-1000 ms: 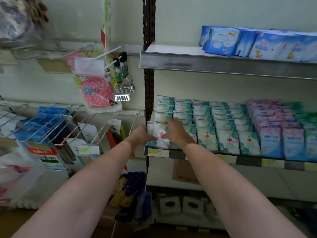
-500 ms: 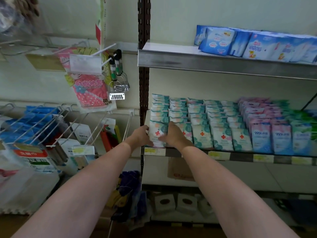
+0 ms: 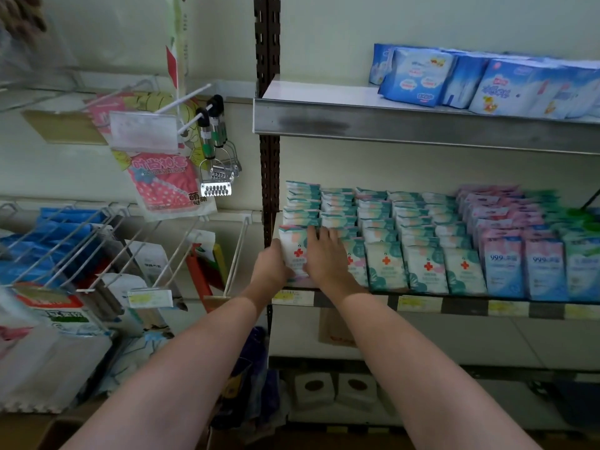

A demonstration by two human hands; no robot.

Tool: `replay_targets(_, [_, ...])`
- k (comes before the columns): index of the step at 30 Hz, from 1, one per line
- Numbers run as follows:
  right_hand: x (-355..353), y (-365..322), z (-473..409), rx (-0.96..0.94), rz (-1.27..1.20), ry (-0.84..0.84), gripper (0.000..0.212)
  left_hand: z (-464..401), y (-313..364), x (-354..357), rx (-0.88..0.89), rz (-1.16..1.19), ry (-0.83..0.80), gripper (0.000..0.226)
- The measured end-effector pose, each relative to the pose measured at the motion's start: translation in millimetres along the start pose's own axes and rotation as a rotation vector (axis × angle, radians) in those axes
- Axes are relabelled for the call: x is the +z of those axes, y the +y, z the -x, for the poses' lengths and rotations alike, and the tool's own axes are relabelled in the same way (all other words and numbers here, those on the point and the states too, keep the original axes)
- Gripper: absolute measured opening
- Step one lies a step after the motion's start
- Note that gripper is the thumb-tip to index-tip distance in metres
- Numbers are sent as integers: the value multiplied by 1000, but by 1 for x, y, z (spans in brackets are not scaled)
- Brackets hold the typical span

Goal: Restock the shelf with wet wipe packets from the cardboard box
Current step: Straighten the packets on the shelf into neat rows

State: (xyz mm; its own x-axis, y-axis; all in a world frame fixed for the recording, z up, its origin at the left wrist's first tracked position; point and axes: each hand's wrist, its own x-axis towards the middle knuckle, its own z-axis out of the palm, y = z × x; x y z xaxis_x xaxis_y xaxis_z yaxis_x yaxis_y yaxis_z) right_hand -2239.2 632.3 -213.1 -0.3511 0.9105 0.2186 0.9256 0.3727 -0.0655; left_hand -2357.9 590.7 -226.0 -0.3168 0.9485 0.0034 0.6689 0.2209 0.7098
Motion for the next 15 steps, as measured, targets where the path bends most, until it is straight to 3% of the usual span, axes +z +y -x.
replay_targets(15, [2,3,-38,-74,145,44,49,-47,5,6,-32,-105,2,62])
